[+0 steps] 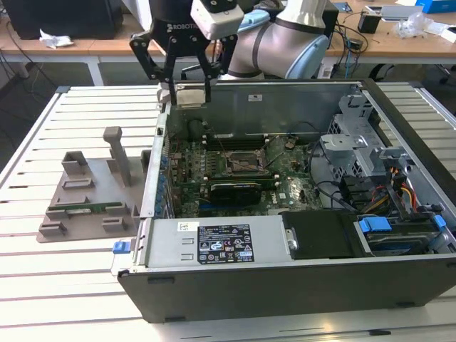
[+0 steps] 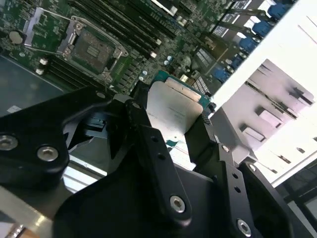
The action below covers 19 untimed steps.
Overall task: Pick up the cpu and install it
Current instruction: 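Pick up the cpu and move it towards the insertion slot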
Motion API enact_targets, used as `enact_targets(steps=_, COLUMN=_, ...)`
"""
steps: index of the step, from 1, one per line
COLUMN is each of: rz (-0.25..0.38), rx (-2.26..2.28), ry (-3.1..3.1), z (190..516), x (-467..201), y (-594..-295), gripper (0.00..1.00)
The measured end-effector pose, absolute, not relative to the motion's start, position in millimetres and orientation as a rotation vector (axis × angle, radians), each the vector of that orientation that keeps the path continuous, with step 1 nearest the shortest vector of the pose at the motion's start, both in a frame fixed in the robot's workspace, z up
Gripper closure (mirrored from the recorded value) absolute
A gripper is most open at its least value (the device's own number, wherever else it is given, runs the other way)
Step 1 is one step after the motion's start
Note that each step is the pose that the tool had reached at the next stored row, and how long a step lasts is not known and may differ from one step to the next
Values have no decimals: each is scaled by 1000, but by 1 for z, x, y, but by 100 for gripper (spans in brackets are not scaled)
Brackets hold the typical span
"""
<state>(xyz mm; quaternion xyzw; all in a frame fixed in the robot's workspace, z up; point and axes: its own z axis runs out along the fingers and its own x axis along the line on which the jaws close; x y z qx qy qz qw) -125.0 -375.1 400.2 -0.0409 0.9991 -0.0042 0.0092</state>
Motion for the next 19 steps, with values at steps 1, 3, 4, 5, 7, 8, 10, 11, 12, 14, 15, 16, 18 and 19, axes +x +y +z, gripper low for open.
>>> enact_targets(steps=1, rz=-13, rx=-128, ry=3121, z=400, x=-121, y=-375, gripper=45)
enact_targets(steps=3, rz=-13, rx=-128, ry=3121, z=400, x=-114, y=-375, gripper=45)
enact_targets(steps=4, rz=-13, rx=-128, ry=3121, z=400, x=-111, y=-375, gripper=45)
enact_targets(steps=5, rz=-13, rx=-128, ry=3121, z=400, x=-107, y=-375, gripper=45)
enact_targets(steps=7, rz=-13, rx=-128, ry=3122, z=400, x=-97, y=-375, gripper=45)
enact_targets(steps=8, rz=-13, rx=-128, ry=3122, z=399, x=-91, y=-375, gripper=45)
enact_targets(steps=10, rz=-13, rx=-128, ry=3122, z=399, x=-84, y=-375, gripper=45)
enact_targets(steps=11, rz=-13, rx=-128, ry=3123, z=399, x=-81, y=-375, gripper=45)
enact_targets(steps=12, rz=-13, rx=-128, ry=3123, z=399, x=-78, y=-375, gripper=45)
enact_targets(steps=14, rz=-13, rx=-128, ry=3123, z=398, x=-72, y=-375, gripper=45)
enact_targets(steps=15, rz=-13, rx=-128, ry=3123, z=398, x=-70, y=-375, gripper=45)
enact_targets(steps=16, rz=-13, rx=-128, ry=3123, z=398, x=-68, y=-375, gripper=45)
enact_targets(steps=18, rz=-13, rx=-128, ry=3123, z=397, x=-60, y=-375, gripper=45)
enact_targets(steps=19, rz=-13, rx=-128, ry=3124, z=396, x=-58, y=-375, gripper=45)
